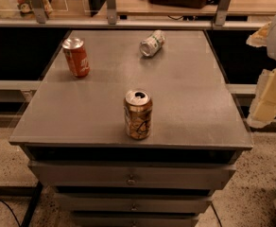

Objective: Move orange can near coke can

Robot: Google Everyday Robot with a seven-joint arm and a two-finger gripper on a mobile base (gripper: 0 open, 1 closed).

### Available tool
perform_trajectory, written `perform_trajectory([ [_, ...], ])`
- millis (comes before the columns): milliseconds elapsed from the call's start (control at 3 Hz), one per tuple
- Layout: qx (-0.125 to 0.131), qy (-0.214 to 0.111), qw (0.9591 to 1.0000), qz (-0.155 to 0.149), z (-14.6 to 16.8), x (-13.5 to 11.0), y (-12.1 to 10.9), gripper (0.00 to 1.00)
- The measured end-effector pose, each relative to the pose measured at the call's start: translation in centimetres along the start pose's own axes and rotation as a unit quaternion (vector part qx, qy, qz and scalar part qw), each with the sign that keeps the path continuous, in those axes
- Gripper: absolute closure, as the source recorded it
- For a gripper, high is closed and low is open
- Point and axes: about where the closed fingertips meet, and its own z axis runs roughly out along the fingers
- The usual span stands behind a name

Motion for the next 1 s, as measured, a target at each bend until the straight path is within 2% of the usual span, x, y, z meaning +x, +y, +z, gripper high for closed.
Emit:
perform_trajectory([
  [333, 0.0, 0.0, 1.0, 0.0, 0.0, 0.0, 0.0, 0.0],
  [667, -0.012, -0.033, 0.9994, 0.001, 1.9, -1.5, 0.2, 0.0],
  [1000, -0.033, -0.068, 0.9972, -0.004, 5.3, -4.4, 0.5, 0.0],
])
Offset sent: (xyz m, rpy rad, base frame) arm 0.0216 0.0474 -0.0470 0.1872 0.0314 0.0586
